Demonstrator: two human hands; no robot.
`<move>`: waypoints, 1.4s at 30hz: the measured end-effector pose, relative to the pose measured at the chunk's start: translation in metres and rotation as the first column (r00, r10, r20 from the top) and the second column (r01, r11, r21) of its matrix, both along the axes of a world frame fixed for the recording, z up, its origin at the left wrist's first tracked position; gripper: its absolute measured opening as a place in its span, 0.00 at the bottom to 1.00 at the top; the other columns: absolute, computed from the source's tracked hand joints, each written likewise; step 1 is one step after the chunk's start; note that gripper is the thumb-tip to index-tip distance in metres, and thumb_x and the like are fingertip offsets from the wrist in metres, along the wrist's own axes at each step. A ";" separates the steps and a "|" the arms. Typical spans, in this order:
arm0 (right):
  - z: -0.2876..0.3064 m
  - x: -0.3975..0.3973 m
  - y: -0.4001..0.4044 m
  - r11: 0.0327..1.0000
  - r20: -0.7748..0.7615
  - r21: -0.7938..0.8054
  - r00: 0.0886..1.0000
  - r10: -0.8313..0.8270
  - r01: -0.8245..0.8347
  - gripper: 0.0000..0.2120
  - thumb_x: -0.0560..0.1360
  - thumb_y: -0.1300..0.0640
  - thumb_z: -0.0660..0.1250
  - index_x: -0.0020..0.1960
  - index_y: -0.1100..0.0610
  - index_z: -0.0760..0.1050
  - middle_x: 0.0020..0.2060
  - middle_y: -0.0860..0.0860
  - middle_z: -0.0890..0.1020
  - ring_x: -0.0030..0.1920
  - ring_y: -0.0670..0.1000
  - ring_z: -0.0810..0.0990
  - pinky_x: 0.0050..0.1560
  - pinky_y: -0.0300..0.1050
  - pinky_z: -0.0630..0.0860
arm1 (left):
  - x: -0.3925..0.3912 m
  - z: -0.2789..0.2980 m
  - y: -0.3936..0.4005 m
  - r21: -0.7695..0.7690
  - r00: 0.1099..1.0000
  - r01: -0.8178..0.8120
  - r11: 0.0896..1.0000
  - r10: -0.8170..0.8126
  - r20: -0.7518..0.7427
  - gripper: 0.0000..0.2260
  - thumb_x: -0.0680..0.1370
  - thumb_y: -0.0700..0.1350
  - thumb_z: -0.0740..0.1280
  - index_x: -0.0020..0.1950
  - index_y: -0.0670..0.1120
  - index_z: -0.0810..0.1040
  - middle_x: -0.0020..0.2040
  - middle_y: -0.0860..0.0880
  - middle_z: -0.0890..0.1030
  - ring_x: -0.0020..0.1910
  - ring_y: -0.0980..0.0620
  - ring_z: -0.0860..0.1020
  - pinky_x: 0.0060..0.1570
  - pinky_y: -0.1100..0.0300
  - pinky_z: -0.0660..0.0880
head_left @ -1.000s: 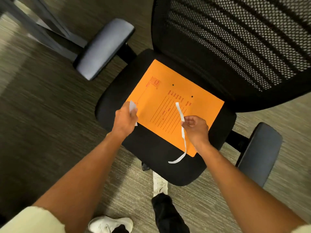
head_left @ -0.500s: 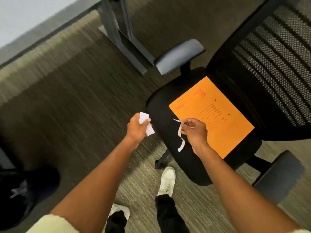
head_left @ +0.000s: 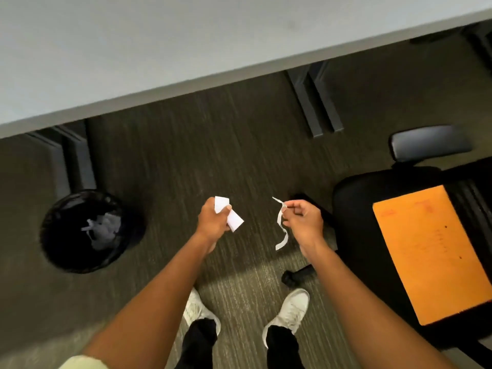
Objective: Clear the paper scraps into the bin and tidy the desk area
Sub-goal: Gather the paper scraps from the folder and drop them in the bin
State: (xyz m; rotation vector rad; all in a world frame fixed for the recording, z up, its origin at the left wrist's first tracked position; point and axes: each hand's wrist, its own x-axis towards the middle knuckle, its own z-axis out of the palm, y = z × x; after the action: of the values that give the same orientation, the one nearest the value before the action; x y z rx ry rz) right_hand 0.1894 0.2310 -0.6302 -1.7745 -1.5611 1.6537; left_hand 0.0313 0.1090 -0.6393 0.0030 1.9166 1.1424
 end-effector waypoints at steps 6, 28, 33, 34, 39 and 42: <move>-0.014 -0.112 -0.063 0.981 -0.044 -0.055 0.982 0.183 -0.186 0.03 0.75 0.66 0.69 0.46 0.59 0.79 0.41 0.57 0.83 0.39 0.51 0.83 0.39 0.41 0.81 | -0.086 -0.017 -0.087 -0.050 0.975 -0.208 0.977 0.211 0.069 0.10 0.80 0.39 0.64 0.60 0.39 0.72 0.54 0.41 0.78 0.53 0.45 0.79 0.46 0.51 0.80; -0.065 -0.420 -0.299 0.794 -0.137 -0.043 0.791 0.597 -0.607 0.05 0.74 0.67 0.68 0.49 0.66 0.79 0.44 0.64 0.83 0.46 0.63 0.83 0.49 0.57 0.81 | -0.310 -0.071 -0.326 -0.170 0.794 -0.607 0.776 0.599 -0.104 0.21 0.78 0.41 0.67 0.70 0.39 0.68 0.67 0.36 0.74 0.65 0.37 0.75 0.64 0.40 0.73; -0.066 -0.440 -0.322 0.761 -0.156 0.017 0.750 0.643 -0.648 0.06 0.74 0.66 0.69 0.51 0.64 0.78 0.46 0.61 0.84 0.46 0.57 0.84 0.51 0.50 0.82 | -0.331 -0.073 -0.345 -0.180 0.804 -0.595 0.783 0.582 -0.124 0.18 0.78 0.44 0.67 0.65 0.38 0.73 0.63 0.35 0.78 0.63 0.36 0.77 0.63 0.39 0.74; -0.066 -0.441 -0.324 0.755 -0.154 0.025 0.744 0.650 -0.655 0.09 0.73 0.67 0.70 0.53 0.65 0.78 0.48 0.60 0.83 0.46 0.54 0.82 0.49 0.44 0.81 | -0.333 -0.072 -0.346 -0.190 0.811 -0.585 0.788 0.572 -0.126 0.17 0.78 0.45 0.67 0.63 0.37 0.74 0.62 0.34 0.78 0.61 0.35 0.77 0.62 0.40 0.75; -0.070 -0.434 -0.329 0.746 -0.109 0.014 0.741 0.663 -0.666 0.18 0.73 0.68 0.69 0.62 0.62 0.73 0.54 0.56 0.80 0.49 0.49 0.79 0.38 0.23 0.73 | -0.333 -0.068 -0.349 -0.280 0.878 -0.479 0.832 0.449 -0.167 0.23 0.77 0.52 0.67 0.68 0.41 0.72 0.63 0.40 0.79 0.58 0.41 0.79 0.60 0.50 0.75; -0.072 -0.427 -0.327 0.743 -0.043 0.017 0.742 0.669 -0.669 0.16 0.74 0.68 0.68 0.61 0.62 0.75 0.54 0.58 0.81 0.48 0.49 0.79 0.44 0.33 0.77 | -0.330 -0.067 -0.347 -0.297 0.894 -0.447 0.844 0.415 -0.168 0.24 0.77 0.53 0.66 0.70 0.43 0.70 0.67 0.42 0.76 0.64 0.41 0.75 0.64 0.50 0.72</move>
State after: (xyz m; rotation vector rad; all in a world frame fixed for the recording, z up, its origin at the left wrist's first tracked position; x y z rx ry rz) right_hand -0.2371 -0.0959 -0.7021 -1.1987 -2.3606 1.9441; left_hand -0.2983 -0.2379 -0.7059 -0.5978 2.2453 1.1030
